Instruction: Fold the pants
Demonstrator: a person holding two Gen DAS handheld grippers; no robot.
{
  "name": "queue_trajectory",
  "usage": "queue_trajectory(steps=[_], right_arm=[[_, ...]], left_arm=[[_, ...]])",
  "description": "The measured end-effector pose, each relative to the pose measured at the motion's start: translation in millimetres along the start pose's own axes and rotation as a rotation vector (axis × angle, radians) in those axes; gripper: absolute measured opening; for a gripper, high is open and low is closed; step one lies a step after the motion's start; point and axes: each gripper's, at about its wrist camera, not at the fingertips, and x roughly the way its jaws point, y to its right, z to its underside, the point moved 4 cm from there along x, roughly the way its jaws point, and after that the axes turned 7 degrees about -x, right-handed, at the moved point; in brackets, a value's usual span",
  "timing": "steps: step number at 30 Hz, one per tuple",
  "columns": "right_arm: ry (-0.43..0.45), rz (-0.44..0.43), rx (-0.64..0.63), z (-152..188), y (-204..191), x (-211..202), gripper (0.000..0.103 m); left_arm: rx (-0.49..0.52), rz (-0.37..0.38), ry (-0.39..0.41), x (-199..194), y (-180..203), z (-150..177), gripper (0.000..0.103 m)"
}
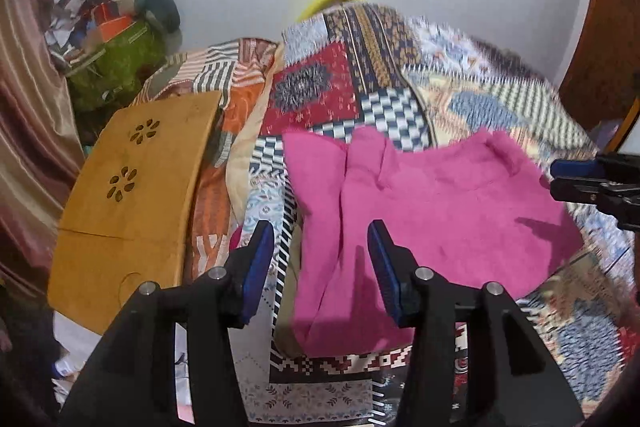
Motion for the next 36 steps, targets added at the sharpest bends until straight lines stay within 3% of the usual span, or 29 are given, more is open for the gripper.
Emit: queue_trajectory(steps=[5, 9, 16, 19, 26, 36], right_arm=[[-0.094, 0.016, -0.051, 14, -4, 31, 0.035], [-0.126, 0.03, -0.062, 25, 7, 41, 0.035], [-0.128, 0.061, -0.074, 30, 10, 32, 0.039], [-0.129, 0.071, -0.056, 31, 13, 23, 0.04], [-0.055, 0.088, -0.032, 19, 4, -20, 0.04], [0.159, 0.136, -0.097, -1, -45, -127, 0.04]], left_arm=[[-0.032, -0.052, -0.075, 40, -14, 12, 0.049], [-0.074, -0.031, -0.126, 67, -27, 24, 0.055], [-0.096, -0.041, -0.115, 57, -37, 28, 0.056], [-0.09, -0.084, -0.112, 46, -43, 29, 0.056], [-0.136, -0.053, -0.059, -9, -43, 29, 0.056], [-0.097, 0.041, 0.202, -163, 9, 12, 0.056]])
